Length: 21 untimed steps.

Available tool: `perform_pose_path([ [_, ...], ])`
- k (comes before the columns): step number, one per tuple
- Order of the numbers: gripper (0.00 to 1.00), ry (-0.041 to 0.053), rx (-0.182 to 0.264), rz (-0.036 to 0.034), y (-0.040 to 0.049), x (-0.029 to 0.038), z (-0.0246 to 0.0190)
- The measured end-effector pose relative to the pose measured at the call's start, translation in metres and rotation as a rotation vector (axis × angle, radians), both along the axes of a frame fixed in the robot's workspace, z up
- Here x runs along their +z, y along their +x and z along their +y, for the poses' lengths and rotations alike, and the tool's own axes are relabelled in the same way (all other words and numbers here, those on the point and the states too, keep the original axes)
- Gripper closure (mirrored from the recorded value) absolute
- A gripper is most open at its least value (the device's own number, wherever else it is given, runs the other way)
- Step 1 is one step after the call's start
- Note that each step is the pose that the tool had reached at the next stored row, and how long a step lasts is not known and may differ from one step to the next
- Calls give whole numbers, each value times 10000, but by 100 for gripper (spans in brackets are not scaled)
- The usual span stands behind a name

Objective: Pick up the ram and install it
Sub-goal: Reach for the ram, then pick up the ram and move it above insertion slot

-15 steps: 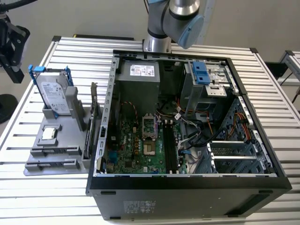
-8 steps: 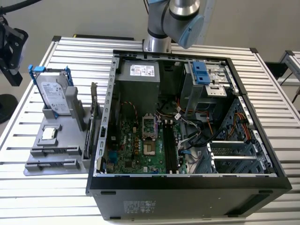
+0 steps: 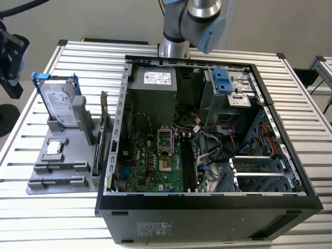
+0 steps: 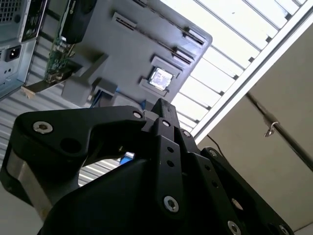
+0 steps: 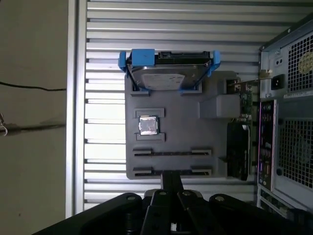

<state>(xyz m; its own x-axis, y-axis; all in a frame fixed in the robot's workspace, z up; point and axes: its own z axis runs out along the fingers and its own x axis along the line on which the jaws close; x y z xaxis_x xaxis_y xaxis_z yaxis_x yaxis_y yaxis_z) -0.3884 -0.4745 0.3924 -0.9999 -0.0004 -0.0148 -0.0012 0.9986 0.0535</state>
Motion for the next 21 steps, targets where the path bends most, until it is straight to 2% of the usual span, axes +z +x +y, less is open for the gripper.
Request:
perform_pose_path([
  [21,100,0,1,24,0,0,-163],
])
